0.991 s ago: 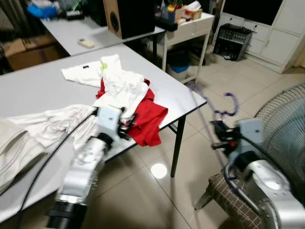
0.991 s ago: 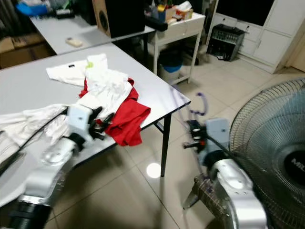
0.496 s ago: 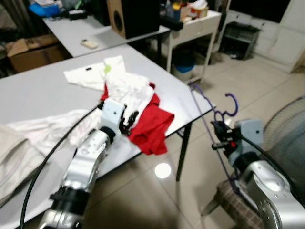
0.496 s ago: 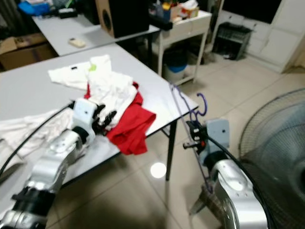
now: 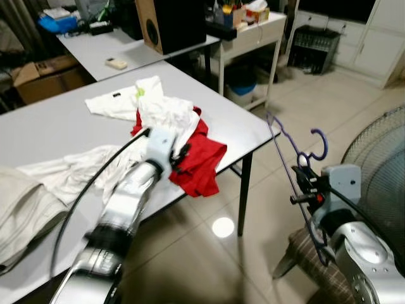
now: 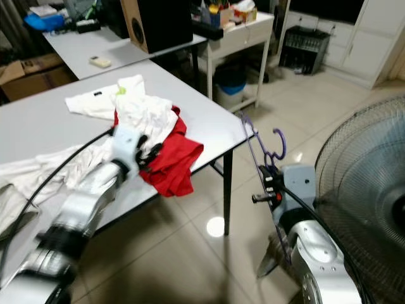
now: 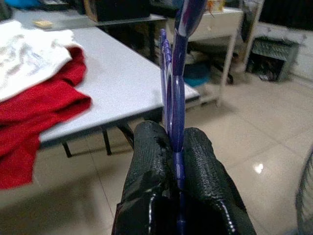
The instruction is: Hang hanger
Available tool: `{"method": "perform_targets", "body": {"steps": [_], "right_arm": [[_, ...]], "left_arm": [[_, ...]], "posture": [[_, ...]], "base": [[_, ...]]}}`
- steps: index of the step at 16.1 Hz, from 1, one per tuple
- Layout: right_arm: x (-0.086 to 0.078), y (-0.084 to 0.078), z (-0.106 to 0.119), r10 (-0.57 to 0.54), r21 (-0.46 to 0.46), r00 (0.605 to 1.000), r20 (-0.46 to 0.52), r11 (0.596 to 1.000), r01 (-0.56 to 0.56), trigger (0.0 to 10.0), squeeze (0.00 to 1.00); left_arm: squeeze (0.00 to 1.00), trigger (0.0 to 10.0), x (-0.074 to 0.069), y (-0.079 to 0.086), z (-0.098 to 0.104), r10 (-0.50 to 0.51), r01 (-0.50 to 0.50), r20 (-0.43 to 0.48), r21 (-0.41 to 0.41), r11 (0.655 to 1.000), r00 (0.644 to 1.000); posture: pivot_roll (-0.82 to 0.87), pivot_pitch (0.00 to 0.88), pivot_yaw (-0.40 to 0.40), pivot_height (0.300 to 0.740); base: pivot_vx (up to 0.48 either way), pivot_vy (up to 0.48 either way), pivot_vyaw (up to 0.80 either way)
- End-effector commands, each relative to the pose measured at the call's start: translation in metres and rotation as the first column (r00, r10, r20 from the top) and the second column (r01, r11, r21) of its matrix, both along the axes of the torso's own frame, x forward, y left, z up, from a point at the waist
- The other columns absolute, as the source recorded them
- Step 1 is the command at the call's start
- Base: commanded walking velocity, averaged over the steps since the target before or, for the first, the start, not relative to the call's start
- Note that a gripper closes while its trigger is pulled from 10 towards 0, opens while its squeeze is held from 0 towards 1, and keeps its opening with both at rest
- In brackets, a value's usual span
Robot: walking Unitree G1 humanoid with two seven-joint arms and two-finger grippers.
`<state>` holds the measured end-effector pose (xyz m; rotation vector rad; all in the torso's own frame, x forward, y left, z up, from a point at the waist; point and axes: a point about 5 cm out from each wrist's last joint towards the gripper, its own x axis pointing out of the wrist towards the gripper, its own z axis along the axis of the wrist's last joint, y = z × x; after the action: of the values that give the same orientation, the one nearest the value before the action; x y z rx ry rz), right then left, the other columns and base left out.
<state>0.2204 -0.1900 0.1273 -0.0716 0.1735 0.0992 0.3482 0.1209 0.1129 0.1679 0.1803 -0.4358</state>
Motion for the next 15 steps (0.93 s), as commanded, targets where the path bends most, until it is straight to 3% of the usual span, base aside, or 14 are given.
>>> {"method": "perform_targets", "body": {"steps": [1,2,3,4,6,7,9,11,12,15], "right_arm": [[-0.002,-0.006,0.003,-0.037,-0.023,0.999,0.004,0.999,0.037,10.0,0.00],[-0.006,-0.007,0.002,-0.045,-0.026,0.999,0.001,0.999,0.045,10.0,0.00],[-0.007,-0.007,0.003,-0.046,-0.026,0.999,0.001,0.999,0.046,10.0,0.00],[-0.011,-0.007,0.003,-0.046,-0.027,0.999,-0.006,0.999,0.046,10.0,0.00],[-0.014,-0.004,0.004,-0.036,-0.027,0.999,-0.017,0.999,0.035,10.0,0.00],[-0.016,-0.003,0.003,-0.032,-0.029,0.999,-0.024,0.999,0.032,10.0,0.00],[-0.018,-0.002,0.003,-0.033,-0.033,0.999,-0.030,0.999,0.032,10.0,0.00],[-0.019,-0.001,0.003,-0.031,-0.034,0.999,-0.029,0.999,0.030,10.0,0.00],[-0.020,-0.001,0.003,-0.029,-0.034,0.999,-0.031,0.999,0.028,10.0,0.00],[-0.023,0.002,0.001,-0.008,-0.034,0.999,-0.054,0.999,0.006,10.0,0.00]], "left_arm": [[0.00,9.6,0.005,0.003,-0.003,0.016,-0.015,-0.013,0.024,1.000,1.000],[0.00,6.7,0.007,0.004,-0.006,0.039,-0.038,-0.023,0.048,0.998,0.999],[0.00,6.7,0.008,0.005,-0.008,0.052,-0.050,-0.028,0.062,0.997,0.998],[0.00,4.9,0.009,0.008,-0.013,0.078,-0.074,-0.042,0.085,0.994,0.996],[0.00,5.9,0.009,0.010,-0.018,0.088,-0.080,-0.071,0.104,0.991,0.994],[0.00,5.9,0.006,0.009,-0.024,0.085,-0.073,-0.092,0.123,0.990,0.992],[0.00,8.9,0.006,0.016,-0.031,0.131,-0.113,-0.077,0.206,0.972,0.988],[0.00,9.1,0.008,0.021,-0.030,0.170,-0.156,-0.052,0.217,0.964,0.984],[0.00,10.0,0.009,0.022,-0.029,0.181,-0.170,-0.037,0.208,0.963,0.983],[0.00,10.0,0.008,0.027,-0.032,0.205,-0.195,-0.026,0.208,0.958,0.978]], "posture": [[-0.29,0.000,0.136,0.740],[-0.30,0.000,0.136,0.740],[-0.31,0.000,0.134,0.740],[-0.32,0.000,0.130,0.740],[-0.33,0.000,0.127,0.740],[-0.33,0.000,0.127,0.740],[-0.34,0.000,0.122,0.740],[-0.34,0.000,0.120,0.740],[-0.34,0.000,0.112,0.740],[-0.34,0.000,0.099,0.740]], "base": [[0.000,0.000,0.00],[0.000,0.000,0.00],[0.000,0.000,0.00],[0.000,0.000,0.00],[0.000,0.000,0.00],[0.000,0.000,0.00],[0.000,0.000,0.00],[0.000,0.000,0.00],[0.000,0.000,0.00],[0.000,0.000,0.00]]}}
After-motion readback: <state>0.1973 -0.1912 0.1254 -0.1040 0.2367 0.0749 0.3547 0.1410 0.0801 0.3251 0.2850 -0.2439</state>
